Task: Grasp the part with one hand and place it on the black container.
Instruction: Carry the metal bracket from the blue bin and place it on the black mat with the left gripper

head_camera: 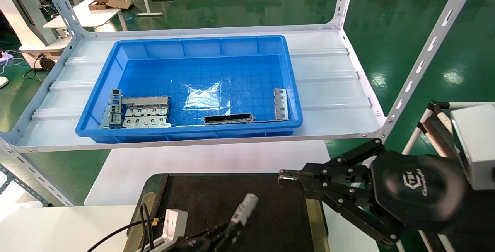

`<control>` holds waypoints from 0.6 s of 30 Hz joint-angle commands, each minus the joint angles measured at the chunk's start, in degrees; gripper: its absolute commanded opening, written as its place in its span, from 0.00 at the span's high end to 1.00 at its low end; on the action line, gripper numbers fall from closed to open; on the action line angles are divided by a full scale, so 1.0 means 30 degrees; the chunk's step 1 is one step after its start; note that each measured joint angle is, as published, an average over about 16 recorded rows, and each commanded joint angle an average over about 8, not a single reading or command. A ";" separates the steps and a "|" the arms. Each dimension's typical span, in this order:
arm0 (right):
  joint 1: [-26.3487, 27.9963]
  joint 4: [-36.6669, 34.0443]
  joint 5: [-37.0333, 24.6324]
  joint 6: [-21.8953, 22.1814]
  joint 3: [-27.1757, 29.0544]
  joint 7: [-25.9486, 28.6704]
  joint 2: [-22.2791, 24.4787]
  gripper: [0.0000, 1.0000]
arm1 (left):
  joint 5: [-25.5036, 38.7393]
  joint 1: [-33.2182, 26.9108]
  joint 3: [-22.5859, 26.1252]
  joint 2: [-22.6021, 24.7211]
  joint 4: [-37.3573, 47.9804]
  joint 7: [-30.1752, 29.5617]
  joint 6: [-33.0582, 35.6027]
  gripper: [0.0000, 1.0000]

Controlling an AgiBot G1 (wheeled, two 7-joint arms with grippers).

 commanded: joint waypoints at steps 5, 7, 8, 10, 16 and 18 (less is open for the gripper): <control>0.0002 0.0000 0.0005 0.0003 -0.0007 -0.0004 0.0003 1.00 | 0.1195 -0.0194 0.1093 0.1163 0.0146 -0.2489 -0.4143 1.00; 0.0002 0.0000 0.0006 0.0004 -0.0009 -0.0005 0.0004 1.00 | 0.1574 -0.0579 0.1653 0.1476 0.0559 -0.3260 -0.4966 1.00; 0.0002 0.0000 0.0007 0.0005 -0.0010 -0.0005 0.0004 1.00 | 0.1750 -0.0796 0.1933 0.1618 0.0796 -0.3609 -0.5292 1.00; 0.0003 0.0000 0.0009 0.0006 -0.0013 -0.0006 0.0005 1.00 | 0.2094 -0.1284 0.2511 0.1902 0.1333 -0.4288 -0.5874 1.00; 0.0004 0.0000 0.0013 0.0009 -0.0020 -0.0010 0.0008 1.00 | 0.2823 -0.2711 0.4025 0.2637 0.2882 -0.6059 -0.7060 1.00; 0.0005 0.0000 0.0015 0.0010 -0.0022 -0.0011 0.0009 1.00 | 0.2966 -0.3107 0.4437 0.2856 0.3319 -0.6578 -0.7378 1.00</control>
